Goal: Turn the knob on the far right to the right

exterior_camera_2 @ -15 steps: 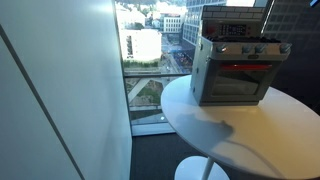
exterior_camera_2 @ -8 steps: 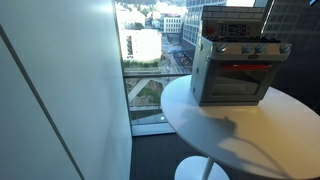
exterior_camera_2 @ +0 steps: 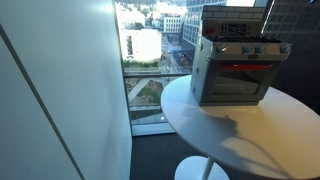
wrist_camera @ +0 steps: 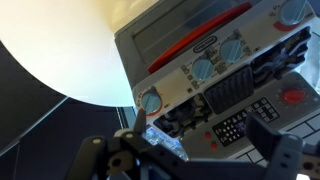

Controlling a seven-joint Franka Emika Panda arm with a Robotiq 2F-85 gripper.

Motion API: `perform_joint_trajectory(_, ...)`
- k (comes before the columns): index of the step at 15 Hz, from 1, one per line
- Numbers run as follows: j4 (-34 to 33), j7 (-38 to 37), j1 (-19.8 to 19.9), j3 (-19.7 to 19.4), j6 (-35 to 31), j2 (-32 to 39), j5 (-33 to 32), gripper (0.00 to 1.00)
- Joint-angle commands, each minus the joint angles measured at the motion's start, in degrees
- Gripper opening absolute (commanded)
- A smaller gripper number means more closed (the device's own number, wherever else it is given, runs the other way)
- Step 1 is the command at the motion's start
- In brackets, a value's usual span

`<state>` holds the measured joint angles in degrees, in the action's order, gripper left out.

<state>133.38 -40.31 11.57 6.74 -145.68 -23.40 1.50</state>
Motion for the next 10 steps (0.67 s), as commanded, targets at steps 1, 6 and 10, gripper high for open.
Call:
perform_joint_trajectory(1, -1.6, -3.7, 0.8, -0.9, -3.5, 2.6, -0.1, 1.0)
perform_joint_trajectory(6, -2.6, -7.4, 2.3, -1.6, -9.2, 6.9, -1.1, 1.0)
perform_joint_trajectory(10, -4.3, -10.5, 3.7, -1.9, -11.5, 11.3, -3.1, 1.0)
